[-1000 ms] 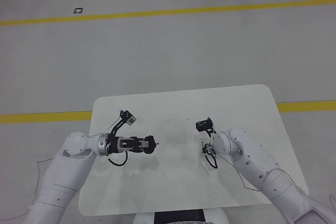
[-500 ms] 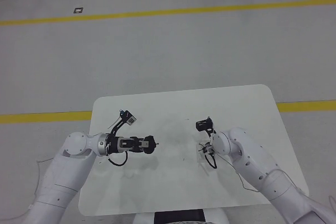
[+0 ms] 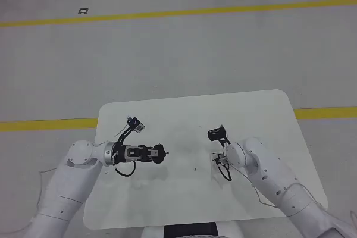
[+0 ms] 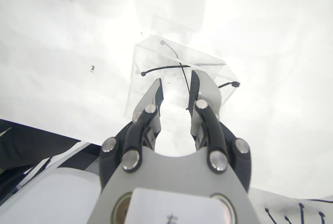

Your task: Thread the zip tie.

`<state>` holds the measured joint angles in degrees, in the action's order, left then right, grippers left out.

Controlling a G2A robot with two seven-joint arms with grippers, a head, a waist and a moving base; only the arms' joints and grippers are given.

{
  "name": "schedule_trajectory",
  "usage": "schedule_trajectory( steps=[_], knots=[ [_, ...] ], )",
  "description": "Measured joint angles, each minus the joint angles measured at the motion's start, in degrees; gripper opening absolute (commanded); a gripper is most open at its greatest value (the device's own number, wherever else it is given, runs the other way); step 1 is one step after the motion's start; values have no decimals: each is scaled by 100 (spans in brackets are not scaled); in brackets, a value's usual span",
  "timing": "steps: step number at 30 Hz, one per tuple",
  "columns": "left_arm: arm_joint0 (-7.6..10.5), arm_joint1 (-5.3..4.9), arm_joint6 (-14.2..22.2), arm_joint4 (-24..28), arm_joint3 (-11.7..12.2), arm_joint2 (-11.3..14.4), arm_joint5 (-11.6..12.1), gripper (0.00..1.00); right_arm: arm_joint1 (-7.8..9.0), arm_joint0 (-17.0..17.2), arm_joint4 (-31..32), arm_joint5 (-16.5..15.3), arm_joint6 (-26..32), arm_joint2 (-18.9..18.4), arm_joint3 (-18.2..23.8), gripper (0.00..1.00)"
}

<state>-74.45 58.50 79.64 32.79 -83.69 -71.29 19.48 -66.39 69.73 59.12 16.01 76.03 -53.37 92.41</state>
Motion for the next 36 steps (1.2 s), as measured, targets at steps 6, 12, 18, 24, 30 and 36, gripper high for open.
schedule_trajectory(
  steps=[6, 12, 18, 24, 30, 36],
  knots=[
    [0, 0, 0, 0, 0, 0, 0, 0, -32, -45, -13, -29, -17, 35, -104, 22],
    [0, 0, 0, 0, 0, 0, 0, 0, -66, -95, 13, -44, -4, 87, -199, 21],
    [0, 0, 0, 0, 0, 0, 0, 0, -98, -135, 60, -36, -15, 135, -265, 23],
    [0, 0, 0, 0, 0, 0, 0, 0, -120, -126, 114, -10, -52, 145, -245, 18],
    [0, 0, 0, 0, 0, 0, 0, 0, -126, -84, 182, 26, -60, 99, -209, 18],
    [0, 0, 0, 0, 0, 0, 0, 0, -144, -86, 200, 19, -32, 84, -262, 16]
  ],
)
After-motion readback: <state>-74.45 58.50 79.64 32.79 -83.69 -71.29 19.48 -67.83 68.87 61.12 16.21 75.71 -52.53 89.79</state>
